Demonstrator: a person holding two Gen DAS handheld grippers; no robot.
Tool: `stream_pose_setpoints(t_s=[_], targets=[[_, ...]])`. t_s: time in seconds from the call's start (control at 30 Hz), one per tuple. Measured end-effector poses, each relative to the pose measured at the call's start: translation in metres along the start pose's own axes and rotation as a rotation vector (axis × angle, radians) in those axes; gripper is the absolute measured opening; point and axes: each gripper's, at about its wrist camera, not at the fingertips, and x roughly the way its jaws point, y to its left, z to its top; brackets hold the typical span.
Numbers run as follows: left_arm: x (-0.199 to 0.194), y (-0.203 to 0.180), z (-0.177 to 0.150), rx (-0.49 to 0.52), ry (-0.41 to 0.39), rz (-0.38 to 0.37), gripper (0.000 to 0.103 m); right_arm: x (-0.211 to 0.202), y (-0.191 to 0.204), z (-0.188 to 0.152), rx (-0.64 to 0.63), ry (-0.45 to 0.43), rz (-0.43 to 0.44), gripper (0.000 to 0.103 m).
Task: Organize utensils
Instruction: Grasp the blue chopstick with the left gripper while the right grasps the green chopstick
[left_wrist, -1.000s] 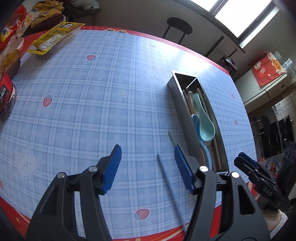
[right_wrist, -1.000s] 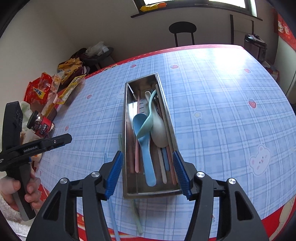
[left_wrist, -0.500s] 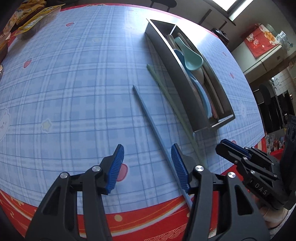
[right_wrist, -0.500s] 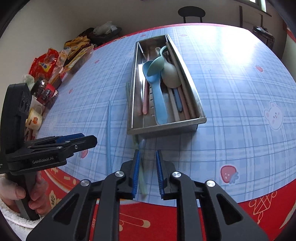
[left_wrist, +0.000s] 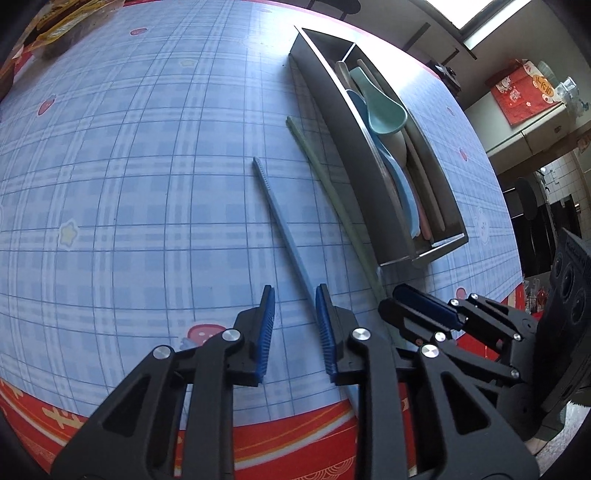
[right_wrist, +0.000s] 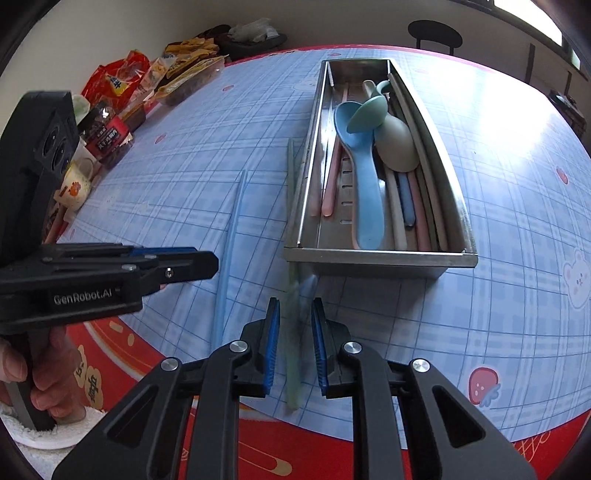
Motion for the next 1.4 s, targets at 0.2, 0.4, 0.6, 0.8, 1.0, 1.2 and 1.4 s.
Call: stream_pose_setpoints(t_s=[0.2,0.4,0.6,0.8,1.0,1.2,1.4], targets=[[0.004,-0.003,0.009,-0.016,0.01,0.009,0.026,-0.001,-0.001,-0.004,-0.016,0.015,-0.018,0.007],[0.01,-0.018,0.009,0.036,-0.002,0.062,0.03,-0.005,-0.008,-0.014,0.016,0.01,0.002,0.007],[0.013,-0.031,0.005,0.092,-0.015,0.129,0.031,-0.006,-0.009,-0.015,0.031,0.002,0.007,0.007],[0.014,-0.032,0.005,0.099,-0.024,0.142,0.032,-0.008,-0.011,-0.017,0.038,-0.002,0.01,0.007],[0.017,-0.04,0.003,0.149,-0.027,0.192,0.032,-0.009,-0.012,-0.018,0.043,-0.008,0.01,0.007],[0.019,-0.042,0.001,0.194,-0.038,0.252,0.016,-0.009,-0.012,-0.019,0.047,-0.011,0.01,0.007],[0.01,-0.016,0.003,0.094,-0.036,0.154,0.01,-0.009,-0.012,-0.019,0.055,-0.013,0.008,0.007]])
